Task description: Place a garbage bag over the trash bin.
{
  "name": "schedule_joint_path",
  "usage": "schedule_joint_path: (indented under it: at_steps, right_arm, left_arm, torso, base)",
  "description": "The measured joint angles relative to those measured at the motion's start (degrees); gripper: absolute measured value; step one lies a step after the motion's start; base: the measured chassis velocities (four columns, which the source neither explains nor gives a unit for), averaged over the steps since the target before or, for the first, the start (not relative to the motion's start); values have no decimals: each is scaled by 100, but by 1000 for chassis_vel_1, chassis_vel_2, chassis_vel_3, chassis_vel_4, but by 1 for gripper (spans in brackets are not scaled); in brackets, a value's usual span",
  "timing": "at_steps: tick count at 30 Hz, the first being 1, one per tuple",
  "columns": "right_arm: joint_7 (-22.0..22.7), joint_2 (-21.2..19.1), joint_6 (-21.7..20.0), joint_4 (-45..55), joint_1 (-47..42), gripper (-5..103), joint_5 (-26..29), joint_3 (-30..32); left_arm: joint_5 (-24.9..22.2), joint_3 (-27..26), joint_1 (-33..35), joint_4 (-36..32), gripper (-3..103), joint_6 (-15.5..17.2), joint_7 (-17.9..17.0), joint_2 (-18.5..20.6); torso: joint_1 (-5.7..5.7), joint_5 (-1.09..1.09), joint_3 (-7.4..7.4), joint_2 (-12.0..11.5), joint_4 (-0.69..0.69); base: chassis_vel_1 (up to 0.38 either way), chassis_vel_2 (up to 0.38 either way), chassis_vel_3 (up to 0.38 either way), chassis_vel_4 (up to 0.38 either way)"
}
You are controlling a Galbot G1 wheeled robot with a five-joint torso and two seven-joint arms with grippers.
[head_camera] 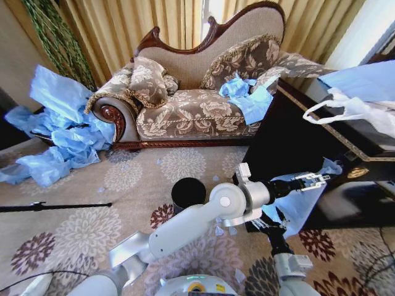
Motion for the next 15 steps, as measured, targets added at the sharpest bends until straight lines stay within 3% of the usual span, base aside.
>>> schedule_joint_path:
  at_steps: [2, 5, 8, 10, 13, 15]
  right_arm:
    - [0, 8, 3, -17, -3, 100, -15, 0]
    - [-9, 26, -3, -22, -7, 100, -22, -4]
    - [-11, 28, -6, -19, -13, 100, -23, -6]
    - [-11, 25, -7, 5, -33, 100, -28, -6]
    - [-12, 19, -13, 53, -51, 100, -26, -5]
    - [-16, 11, -17, 105, -71, 100, -25, -4]
  left_arm:
    - [5, -7, 10, -11, 70, -2, 9, 16]
    - [26, -44, 19, 19, 53, -4, 65, 25]
    - [46, -58, 22, 46, 48, -7, 73, -9]
    - [55, -61, 27, 74, 37, -8, 74, -61]
    - [61, -60, 30, 107, 31, -8, 74, -111]
    - [75, -46, 40, 170, 21, -8, 69, -188]
  torso:
    - [0, 0, 0, 0, 0]
    - [0, 0, 0, 0, 0]
    - [0, 0, 0, 0, 0]
    - [0, 0, 0, 0, 0]
    - [0, 0, 0, 0, 0]
    - [0, 0, 0, 0, 0]
  base:
    - [0, 0, 0, 0]
    - [0, 0, 0, 0]
    - [0, 0, 0, 0]
    - [0, 0, 0, 0]
    - [0, 0, 0, 0]
    - [0, 0, 0, 0]
